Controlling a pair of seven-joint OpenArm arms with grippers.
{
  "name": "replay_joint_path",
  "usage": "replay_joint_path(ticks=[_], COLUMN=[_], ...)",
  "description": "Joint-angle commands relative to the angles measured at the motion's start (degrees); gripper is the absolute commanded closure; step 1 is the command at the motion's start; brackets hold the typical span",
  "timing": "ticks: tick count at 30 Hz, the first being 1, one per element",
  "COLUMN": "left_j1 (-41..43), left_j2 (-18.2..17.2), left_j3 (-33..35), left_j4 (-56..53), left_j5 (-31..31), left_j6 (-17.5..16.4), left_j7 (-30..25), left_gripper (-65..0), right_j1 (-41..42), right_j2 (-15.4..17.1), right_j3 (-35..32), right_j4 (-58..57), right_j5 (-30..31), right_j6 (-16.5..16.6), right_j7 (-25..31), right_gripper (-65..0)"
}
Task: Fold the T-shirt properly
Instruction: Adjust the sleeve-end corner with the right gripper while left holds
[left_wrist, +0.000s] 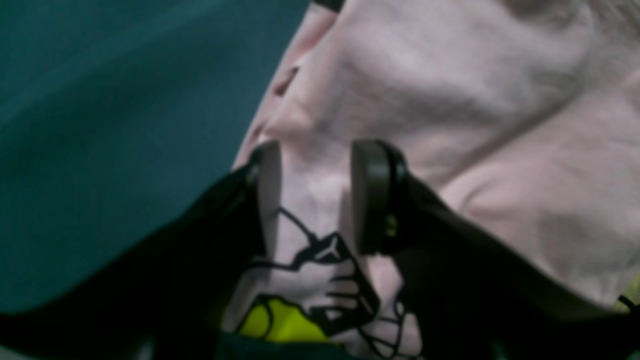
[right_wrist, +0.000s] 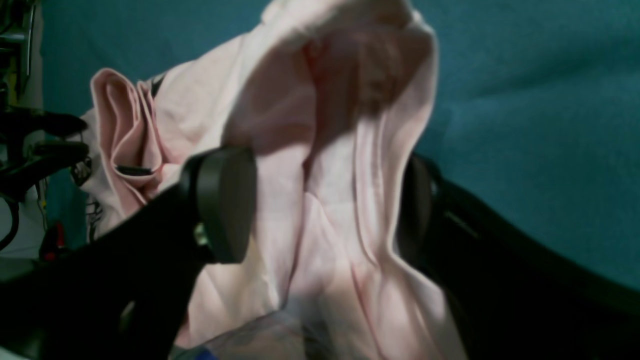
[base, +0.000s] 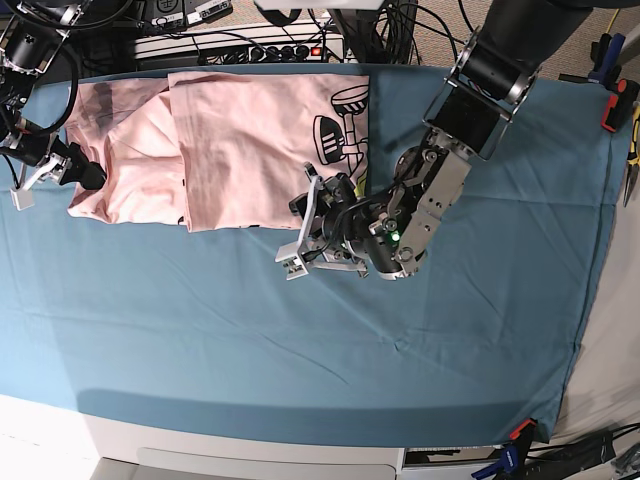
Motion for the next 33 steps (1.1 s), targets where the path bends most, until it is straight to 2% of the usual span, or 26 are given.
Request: replay_joint_path(ticks=[1, 10, 25, 33], left_j1=[-1.5, -1.5, -1.5, -1.5], left_j2=[0.5, 0.5, 0.5, 0.5], left_j3=[-0.2, -0.2, -0.2, -0.2], left_j4=[0.9, 0.9, 0.9, 0.9], left_j5=[-0.6, -0.6, -0.6, -0.6], left_j6=[0.0, 0.0, 0.0, 0.0], left_j7=[-1.0, -1.4, -1.9, -2.3], left_gripper=[-24.6, -24.6, -24.6, -24.6], right_j1=[0.3, -1.3, -6.1, -6.7], right_j2=[1.8, 1.8, 1.8, 1.6], right_j3=[0.1, 0.1, -0.2, -10.1], right_j4=[0.3, 0.3, 0.3, 0.3], right_j5=[0.1, 7.0, 9.0, 10.5], right_j6=[0.4, 0.9, 0.9, 0.9], right_j7=[-0.8, -0.8, -0.8, -0.8], right_gripper=[-41.6, -41.6, -41.6, -41.5])
